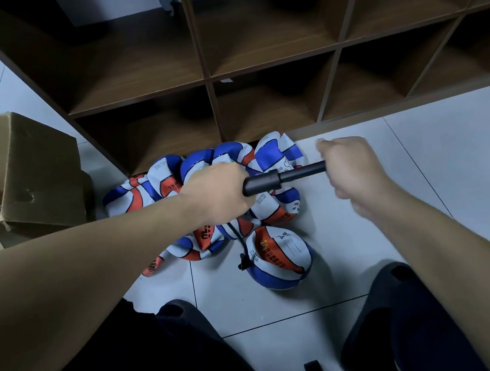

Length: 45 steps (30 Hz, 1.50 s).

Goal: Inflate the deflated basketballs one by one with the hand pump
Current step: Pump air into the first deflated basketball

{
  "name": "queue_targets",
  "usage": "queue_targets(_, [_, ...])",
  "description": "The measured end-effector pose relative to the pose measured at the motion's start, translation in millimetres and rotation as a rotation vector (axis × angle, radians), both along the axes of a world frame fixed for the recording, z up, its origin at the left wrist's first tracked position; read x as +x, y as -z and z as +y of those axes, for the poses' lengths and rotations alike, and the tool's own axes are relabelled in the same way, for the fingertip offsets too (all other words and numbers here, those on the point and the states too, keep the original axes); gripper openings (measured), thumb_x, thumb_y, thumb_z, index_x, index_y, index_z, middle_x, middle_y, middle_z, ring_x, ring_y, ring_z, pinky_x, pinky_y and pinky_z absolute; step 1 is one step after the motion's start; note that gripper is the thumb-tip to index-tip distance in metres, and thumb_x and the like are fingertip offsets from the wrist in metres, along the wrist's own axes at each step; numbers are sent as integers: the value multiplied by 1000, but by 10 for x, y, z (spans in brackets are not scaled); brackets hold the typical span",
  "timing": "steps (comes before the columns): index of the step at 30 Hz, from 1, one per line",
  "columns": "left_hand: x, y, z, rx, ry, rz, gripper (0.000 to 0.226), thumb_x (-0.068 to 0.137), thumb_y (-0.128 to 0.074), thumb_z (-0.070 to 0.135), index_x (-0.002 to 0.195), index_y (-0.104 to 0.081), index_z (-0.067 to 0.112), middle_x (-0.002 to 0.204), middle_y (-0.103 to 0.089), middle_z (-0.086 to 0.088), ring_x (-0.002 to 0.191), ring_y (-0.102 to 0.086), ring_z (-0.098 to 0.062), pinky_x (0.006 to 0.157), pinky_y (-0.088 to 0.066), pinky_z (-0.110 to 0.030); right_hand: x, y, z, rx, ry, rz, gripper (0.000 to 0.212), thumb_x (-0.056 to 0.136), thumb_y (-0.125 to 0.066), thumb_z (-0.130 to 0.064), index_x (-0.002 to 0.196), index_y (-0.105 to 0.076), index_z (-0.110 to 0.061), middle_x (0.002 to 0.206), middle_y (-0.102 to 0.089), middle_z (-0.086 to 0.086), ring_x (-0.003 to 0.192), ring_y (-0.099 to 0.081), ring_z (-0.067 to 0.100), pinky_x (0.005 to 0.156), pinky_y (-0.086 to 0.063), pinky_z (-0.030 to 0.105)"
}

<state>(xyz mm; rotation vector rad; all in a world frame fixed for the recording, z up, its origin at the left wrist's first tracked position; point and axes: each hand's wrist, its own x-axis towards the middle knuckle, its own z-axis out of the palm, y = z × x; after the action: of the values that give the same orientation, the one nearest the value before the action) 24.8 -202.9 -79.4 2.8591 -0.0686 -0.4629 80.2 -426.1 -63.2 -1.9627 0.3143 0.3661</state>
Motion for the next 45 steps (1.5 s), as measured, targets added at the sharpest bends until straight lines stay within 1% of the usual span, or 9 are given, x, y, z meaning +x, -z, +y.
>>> queue_targets(4, [38,62,274,-37,-54,102,28,94,-67,38,70,-62,23,57,-56,3,52,-54,-21,56,-50,-39,115,1,-187,-30,19,130,17,91,-55,-22,82,-40,-24,71,-28,7,61,-20,22,52,-15,33])
queue_targets(8, [42,63,274,8,-47,122,29,93,-67,39,69,-61,24,59,-58,1,53,-56,-22,56,-52,-38,3,110,-63,13,30,84,30,94,-53,-14,72,-33,-22,64,-27,3,58,-20,23,53,-16,33])
queue_targets(11, [34,65,218,32,-31,109,28,94,-66,33,69,-60,25,59,-58,1,52,-55,-21,53,-50,-35,-103,155,80,-13,-2,12,39,98,-53,-17,66,-30,-20,54,-27,-5,60,-24,25,57,-20,35])
queue_targets(15, [29,27,140,66,-19,106,26,94,-65,31,70,-60,23,60,-56,2,51,-51,-18,48,-40,-28,-206,249,203,-2,-30,-23,40,103,-50,-22,67,-33,-20,58,-33,-2,58,-29,24,56,-23,33])
queue_targets(24, [31,-42,-74,24,-5,93,19,91,-68,34,75,-64,25,62,-60,1,55,-58,-20,51,-43,-28,-344,197,342,-29,-90,-130,44,108,-48,-21,65,-37,-20,73,-38,-1,61,-36,19,55,-27,35])
queue_targets(30, [13,-38,-169,33,13,66,15,91,-67,33,79,-64,25,65,-62,1,59,-60,-20,52,-41,-29,-383,234,390,-8,-112,-92,33,106,-48,-24,75,-52,-14,76,-53,4,67,-48,23,61,-38,33])
queue_targets(36, [1,-11,-62,4,39,44,23,92,-64,34,72,-62,23,60,-58,1,54,-56,-21,50,-42,-30,-281,143,221,-54,-178,-54,34,104,-54,-28,73,-56,-14,64,-47,-1,61,-42,22,59,-34,34])
queue_targets(41, [-2,17,284,-49,-30,124,28,93,-67,35,69,-61,23,55,-54,4,51,-53,-19,56,-52,-41,-19,35,-104,39,77,10,32,88,-58,-21,67,-35,-24,62,-26,1,60,-22,24,55,-16,36])
queue_targets(45, [-31,28,268,-5,-15,116,27,93,-67,33,69,-61,23,57,-56,3,52,-53,-19,54,-51,-38,-117,86,-50,54,87,-37,35,81,-54,-19,60,-27,-23,63,-21,0,71,-20,26,62,-15,43])
